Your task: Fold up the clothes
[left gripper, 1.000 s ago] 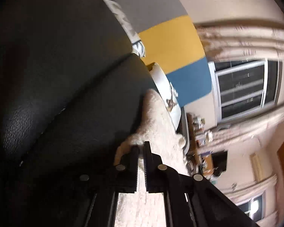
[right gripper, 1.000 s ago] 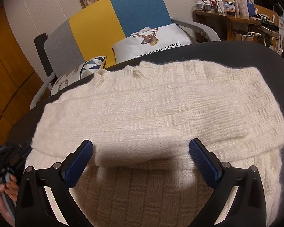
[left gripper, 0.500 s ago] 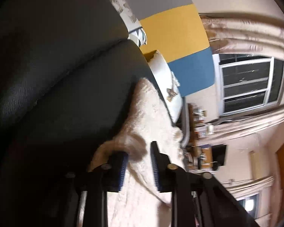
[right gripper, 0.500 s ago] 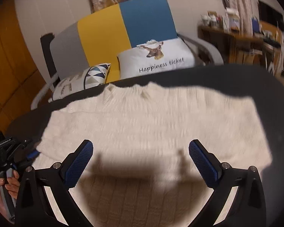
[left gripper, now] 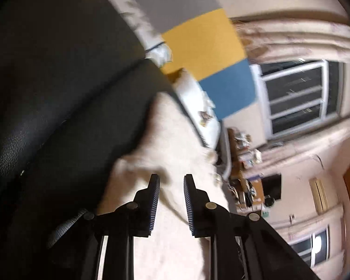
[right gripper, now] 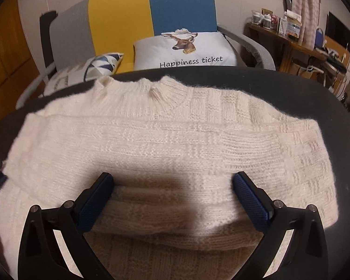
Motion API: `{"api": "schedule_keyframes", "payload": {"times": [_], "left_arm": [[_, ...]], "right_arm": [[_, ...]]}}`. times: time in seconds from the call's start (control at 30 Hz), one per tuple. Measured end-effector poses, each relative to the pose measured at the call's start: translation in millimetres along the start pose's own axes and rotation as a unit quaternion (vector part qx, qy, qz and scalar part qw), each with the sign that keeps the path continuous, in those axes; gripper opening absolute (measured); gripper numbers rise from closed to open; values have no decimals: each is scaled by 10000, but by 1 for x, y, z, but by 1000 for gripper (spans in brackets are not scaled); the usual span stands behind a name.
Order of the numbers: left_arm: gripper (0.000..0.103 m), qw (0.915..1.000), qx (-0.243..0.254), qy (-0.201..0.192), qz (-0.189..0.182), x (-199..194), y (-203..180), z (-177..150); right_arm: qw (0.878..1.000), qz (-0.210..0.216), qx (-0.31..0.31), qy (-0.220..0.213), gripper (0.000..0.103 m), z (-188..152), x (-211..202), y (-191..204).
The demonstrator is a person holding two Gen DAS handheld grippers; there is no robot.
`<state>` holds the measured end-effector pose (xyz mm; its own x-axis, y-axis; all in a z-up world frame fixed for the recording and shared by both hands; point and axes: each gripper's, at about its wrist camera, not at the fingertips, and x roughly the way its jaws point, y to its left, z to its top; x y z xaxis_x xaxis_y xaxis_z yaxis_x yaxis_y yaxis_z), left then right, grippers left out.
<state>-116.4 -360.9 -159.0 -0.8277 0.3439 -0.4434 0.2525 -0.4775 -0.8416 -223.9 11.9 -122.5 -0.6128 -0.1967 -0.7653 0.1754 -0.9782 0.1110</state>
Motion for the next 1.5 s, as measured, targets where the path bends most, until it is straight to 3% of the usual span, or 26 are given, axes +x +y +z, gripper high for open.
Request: {"api": "schedule_keyframes", "payload": {"times": [0.07,0.17,0.27,0.4,0.43,0.47,0.53,0.57,0.63,0.67,0.73,0.8,0.83,0.93,0.97,1.03,1.13,1.17,1.27,1.37,1.5], "left_arm": [[21,9994,331,82,-64,4,-14,2],[21,9975,643,219,171,21,-24,8],[21,9916,979,375,756,46,-25,15],[19,9923,909,423,724,53,-7,19],[15,9921,919,417,744,53,-4,19],[4,9915,949,403,789,53,-3,19],[1,9903,1010,374,879,54,-1,18],[1,9896,1040,360,923,54,0,18],[5,9874,1169,360,1006,48,-10,15],[20,9859,1299,349,996,42,-18,12],[21,9813,1694,310,862,28,-34,1],[21,9736,2119,349,777,13,-44,-17],[21,9695,2269,388,845,8,-43,-27],[21,9603,2471,533,1184,0,-27,-48],[17,9606,2384,589,1301,-1,-14,-52],[15,9742,1907,570,1062,-6,3,-45],[16,9863,1261,554,910,-13,11,-35],[21,9865,1269,497,904,-20,8,-36],[21,9770,1793,408,1076,-38,-2,-51],[20,9662,2136,516,1348,-53,7,-72],[18,9668,2157,442,1298,-65,14,-77]], "right_arm": [[9994,322,98,-103,103,0,-16,-5],[9977,533,316,-269,103,-10,-48,-21],[9988,192,375,-252,103,-21,-65,-38],[9992,-321,155,-196,103,-25,-64,-47],[9987,-493,-79,-121,103,-24,-55,-41],[9973,-665,-314,-45,103,-22,-46,-36],[9930,-999,-533,339,103,-23,-19,-31],[9934,-969,-438,423,103,-23,-12,-34],[9968,-674,-103,409,103,-20,-10,-45],[9972,-603,-74,438,103,-18,-14,-47],[9988,-255,99,401,103,-21,-33,-53],[9977,454,394,305,103,-34,-60,-59],[9960,700,438,333,103,-43,-72,-60],[9939,922,291,537,103,-78,-97,-57],[9926,978,340,640,103,-93,-101,-60],[9900,1103,494,734,103,-112,-105,-70],[9889,1244,654,490,103,-123,-113,-84],[9883,1291,708,409,103,-126,-116,-88],[9879,1255,760,496,103,-127,-131,-91],[9851,1490,665,536,103,-138,-146,-88],[9829,1540,708,718,103,-159,-141,-89]]}}
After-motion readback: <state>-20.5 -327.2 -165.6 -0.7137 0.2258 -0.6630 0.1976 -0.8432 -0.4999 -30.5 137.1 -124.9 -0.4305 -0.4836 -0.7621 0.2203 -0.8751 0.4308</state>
